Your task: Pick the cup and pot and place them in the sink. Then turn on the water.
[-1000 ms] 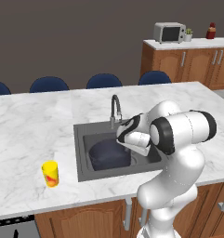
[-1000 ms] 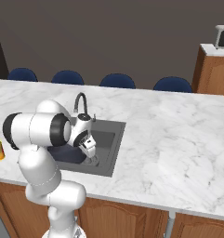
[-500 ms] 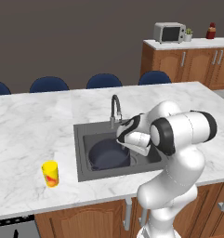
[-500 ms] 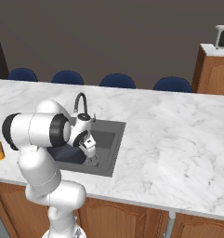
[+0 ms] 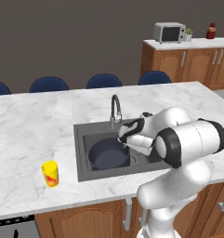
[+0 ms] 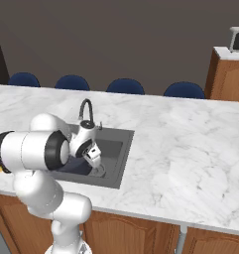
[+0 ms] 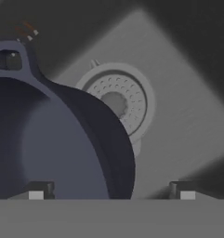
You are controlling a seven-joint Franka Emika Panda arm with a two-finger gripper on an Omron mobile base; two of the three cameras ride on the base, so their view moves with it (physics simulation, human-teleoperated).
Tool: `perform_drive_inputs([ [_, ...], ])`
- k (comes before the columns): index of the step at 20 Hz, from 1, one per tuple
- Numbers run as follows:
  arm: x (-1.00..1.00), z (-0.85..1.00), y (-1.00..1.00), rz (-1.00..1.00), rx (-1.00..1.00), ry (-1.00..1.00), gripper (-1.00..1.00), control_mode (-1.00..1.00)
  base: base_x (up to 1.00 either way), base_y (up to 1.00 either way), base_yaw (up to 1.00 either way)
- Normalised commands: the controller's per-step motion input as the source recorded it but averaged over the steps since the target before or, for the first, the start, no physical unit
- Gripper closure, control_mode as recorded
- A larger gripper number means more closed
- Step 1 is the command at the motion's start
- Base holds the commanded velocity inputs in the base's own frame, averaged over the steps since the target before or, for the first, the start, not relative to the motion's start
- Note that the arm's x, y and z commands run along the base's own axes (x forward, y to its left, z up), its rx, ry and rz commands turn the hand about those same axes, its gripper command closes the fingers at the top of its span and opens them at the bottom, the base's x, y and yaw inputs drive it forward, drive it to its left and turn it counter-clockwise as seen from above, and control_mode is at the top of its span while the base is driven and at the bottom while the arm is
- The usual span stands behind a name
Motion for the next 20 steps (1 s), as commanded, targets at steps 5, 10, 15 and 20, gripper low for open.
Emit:
perform_drive_inputs([
  [5,-0.28,0.5,0.0,0.02,0.0,-0.02,-1.0,-1.0,0.0,0.0,0.0],
  [10,-0.24,0.55,0.0,0.02,0.0,0.0,-1.0,-1.0,0.0,0.0,0.0],
  [15,-0.25,0.59,0.0,0.02,0.0,0.0,-1.0,-1.0,0.0,0.0,0.0],
  [20,-0.39,0.51,0.1,0.06,-0.02,0.0,-1.0,-1.0,0.0,0.0,0.0],
])
